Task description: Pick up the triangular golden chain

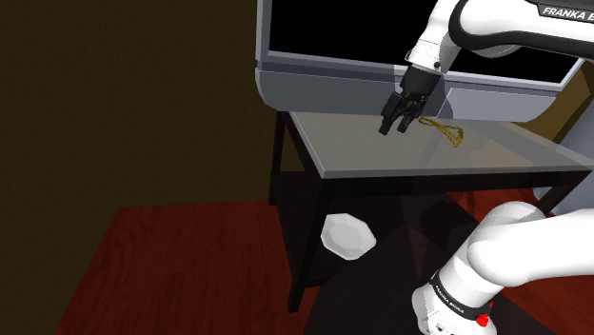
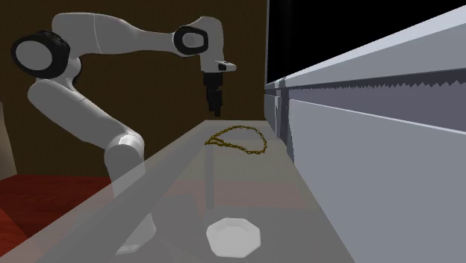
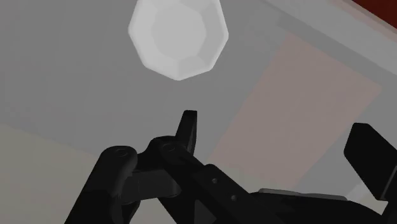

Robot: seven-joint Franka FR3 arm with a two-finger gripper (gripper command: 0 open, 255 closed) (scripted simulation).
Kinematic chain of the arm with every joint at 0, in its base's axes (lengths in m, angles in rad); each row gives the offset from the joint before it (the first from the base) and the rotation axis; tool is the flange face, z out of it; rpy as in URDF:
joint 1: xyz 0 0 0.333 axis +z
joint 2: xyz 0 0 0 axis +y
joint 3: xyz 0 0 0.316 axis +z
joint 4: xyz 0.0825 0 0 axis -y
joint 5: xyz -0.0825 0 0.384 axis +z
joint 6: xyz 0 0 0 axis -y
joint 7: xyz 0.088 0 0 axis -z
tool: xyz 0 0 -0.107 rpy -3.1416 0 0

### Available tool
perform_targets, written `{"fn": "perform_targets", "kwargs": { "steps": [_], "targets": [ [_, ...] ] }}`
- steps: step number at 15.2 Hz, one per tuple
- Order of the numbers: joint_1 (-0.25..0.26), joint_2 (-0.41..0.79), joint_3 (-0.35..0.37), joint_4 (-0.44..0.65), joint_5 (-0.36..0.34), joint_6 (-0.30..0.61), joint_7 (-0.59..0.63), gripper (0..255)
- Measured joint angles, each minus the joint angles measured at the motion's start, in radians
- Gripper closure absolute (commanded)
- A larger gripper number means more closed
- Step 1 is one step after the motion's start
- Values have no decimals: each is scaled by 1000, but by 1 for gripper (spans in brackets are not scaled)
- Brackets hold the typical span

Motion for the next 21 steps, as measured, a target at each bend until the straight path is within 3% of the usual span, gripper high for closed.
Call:
{"fn": "perform_targets", "kwargs": {
  "steps": [3,12,21],
  "targets": [
    [-10,-14,-22,-5,-21,-6,-26,0],
    [-81,-38,-190,1,-178,7,-230,0],
    [-124,22,-366,97,-303,44,-437,0]
  ]
}}
